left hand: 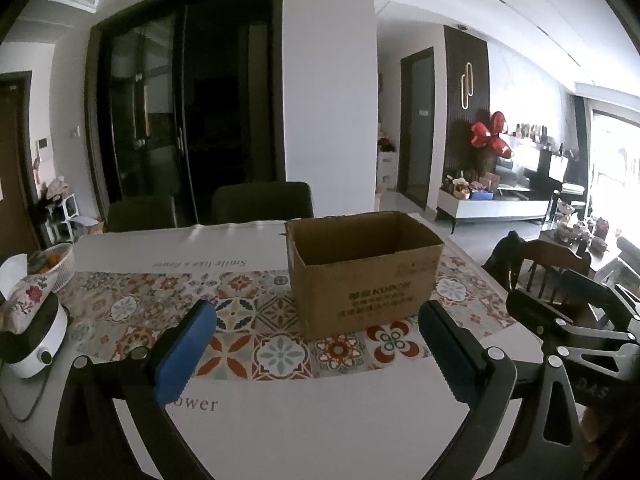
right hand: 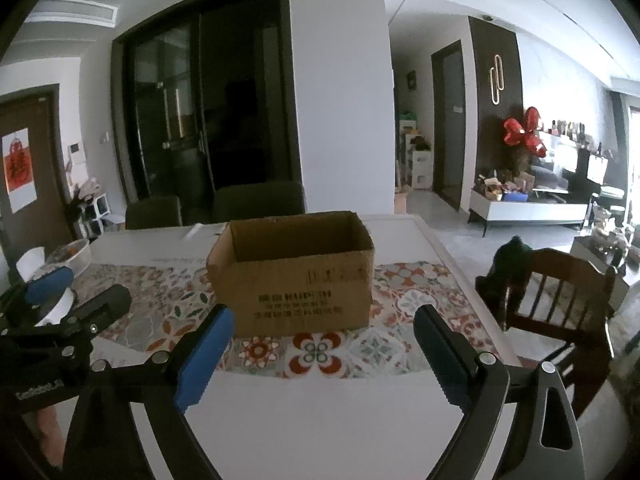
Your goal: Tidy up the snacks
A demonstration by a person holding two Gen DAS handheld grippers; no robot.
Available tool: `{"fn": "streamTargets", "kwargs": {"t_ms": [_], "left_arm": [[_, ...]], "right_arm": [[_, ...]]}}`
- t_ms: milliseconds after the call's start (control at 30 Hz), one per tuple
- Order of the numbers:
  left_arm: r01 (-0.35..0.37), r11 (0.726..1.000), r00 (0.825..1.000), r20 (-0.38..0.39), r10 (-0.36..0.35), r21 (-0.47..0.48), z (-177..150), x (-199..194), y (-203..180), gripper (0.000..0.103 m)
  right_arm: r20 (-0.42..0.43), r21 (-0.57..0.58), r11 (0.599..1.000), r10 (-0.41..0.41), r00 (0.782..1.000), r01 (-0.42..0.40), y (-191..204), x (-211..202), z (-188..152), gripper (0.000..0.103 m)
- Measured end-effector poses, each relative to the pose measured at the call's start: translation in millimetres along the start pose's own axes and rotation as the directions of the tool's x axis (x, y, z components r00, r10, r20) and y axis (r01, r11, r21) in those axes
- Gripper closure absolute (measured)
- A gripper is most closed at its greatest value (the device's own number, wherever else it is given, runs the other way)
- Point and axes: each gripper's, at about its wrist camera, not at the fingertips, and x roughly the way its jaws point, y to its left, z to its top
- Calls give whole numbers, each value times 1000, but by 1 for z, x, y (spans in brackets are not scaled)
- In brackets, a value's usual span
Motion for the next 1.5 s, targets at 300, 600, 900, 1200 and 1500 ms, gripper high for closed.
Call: {"fn": "streamTargets", "kwargs": {"t_ms": [300, 600, 900, 1200, 1500], "left_arm": [[16, 1000, 999, 29, -17, 13, -16, -36, -7, 0], [5, 1000, 999, 44, -5, 10, -29, -57, -5, 0], [-8, 1000, 998, 69, 9, -8, -31, -68, 1, 0], [0, 1000, 998, 69, 0, -3, -30, -69, 1, 0], [4, 1000, 998, 63, -4, 0, -31, -69, 2, 0]], "right_arm": [[31, 1, 1000, -8, 999, 8, 0, -37, -16, 11], [41, -17, 1000, 7, 999, -6, 7, -57, -29, 11], [44, -30, 999, 24, 999, -23, 14, -65, -33, 11], [44, -33, 999, 27, 999, -26, 16, -67, -33, 11], [41, -34, 999, 25, 999, -24, 17, -68, -34, 11]]}}
